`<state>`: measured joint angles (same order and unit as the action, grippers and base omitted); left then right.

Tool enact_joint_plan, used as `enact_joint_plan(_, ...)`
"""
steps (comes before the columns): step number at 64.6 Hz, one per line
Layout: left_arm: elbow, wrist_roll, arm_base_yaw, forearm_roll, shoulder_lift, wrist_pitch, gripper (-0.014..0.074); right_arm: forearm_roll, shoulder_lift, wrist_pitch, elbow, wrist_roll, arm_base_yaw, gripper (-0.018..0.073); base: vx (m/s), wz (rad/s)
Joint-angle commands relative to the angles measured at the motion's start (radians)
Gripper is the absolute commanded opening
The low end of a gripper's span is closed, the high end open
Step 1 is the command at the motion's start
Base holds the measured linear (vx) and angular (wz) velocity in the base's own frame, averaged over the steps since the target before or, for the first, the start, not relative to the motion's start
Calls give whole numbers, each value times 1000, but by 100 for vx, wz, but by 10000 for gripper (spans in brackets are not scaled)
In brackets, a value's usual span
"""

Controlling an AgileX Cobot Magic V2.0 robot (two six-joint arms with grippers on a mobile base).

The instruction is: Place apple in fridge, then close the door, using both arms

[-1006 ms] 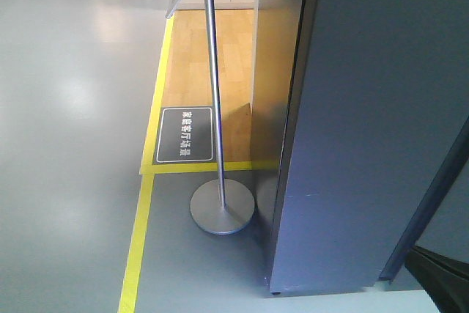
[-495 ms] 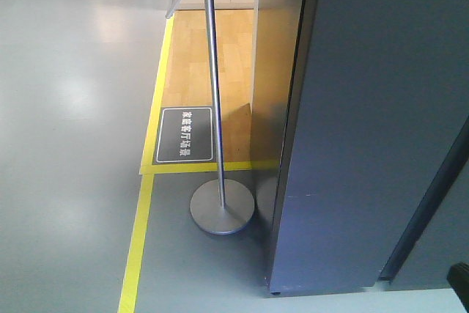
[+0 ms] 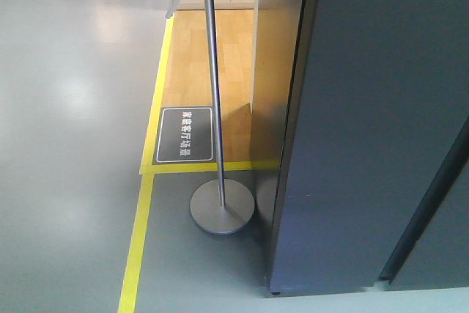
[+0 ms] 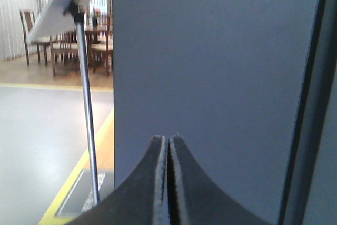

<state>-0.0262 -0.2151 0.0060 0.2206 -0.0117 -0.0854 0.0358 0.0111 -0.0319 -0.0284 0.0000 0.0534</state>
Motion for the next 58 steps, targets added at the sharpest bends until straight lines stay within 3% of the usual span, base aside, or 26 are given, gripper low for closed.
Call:
enact_joint_plan(1, -28, -2, -6, -7, -15, 76, -7, 12, 18, -100, -15, -18, -4, -3, 0, 0)
enact_joint_plan(58, -28, -2, -6, -7, -15, 76, -7, 9, 18, -95, -14, -25, -4, -3, 0, 0)
